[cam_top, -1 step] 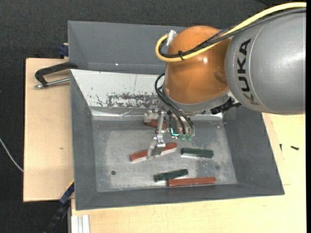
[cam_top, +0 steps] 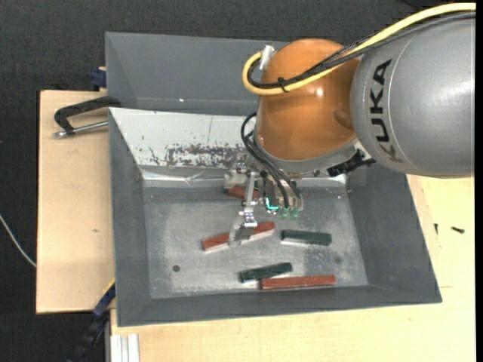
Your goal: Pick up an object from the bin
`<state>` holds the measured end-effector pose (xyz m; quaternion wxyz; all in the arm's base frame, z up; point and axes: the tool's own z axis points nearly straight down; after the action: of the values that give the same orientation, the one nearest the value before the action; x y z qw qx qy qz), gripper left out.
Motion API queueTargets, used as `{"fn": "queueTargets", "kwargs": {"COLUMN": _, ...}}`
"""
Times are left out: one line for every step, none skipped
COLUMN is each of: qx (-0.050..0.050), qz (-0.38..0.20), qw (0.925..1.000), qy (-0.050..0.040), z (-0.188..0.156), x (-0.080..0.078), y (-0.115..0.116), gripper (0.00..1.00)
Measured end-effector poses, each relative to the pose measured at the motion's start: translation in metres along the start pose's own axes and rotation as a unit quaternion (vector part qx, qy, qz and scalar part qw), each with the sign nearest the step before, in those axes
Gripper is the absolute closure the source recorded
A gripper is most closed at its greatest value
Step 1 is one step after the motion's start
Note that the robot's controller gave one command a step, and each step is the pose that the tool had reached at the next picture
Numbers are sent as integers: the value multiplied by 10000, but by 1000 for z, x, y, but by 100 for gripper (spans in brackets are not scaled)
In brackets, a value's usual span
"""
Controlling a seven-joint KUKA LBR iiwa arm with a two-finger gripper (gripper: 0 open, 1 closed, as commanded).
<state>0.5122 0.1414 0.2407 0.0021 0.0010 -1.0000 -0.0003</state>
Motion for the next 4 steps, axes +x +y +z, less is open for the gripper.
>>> {"fn": "queueTargets", "kwargs": {"qx": -12, "qz": -401, "qw": 9992, "qy": -33, "z": -5, "x": -9, "y": -9, "gripper": 0}}
{"fn": "queueTargets", "kwargs": {"qx": 0, "qz": -973, "qw": 9952, "qy": -72, "z": 34, "x": -18, "y": -25, "gripper": 0}}
{"fn": "queueTargets", "kwargs": {"qx": -2, "qz": -965, "qw": 9953, "qy": -44, "z": 97, "x": -6, "y": -23, "gripper": 0}}
{"fn": "queueTargets", "kwargs": {"qx": -4, "qz": -673, "qw": 9977, "qy": 10, "z": 164, "x": -15, "y": -18, "gripper": 100}}
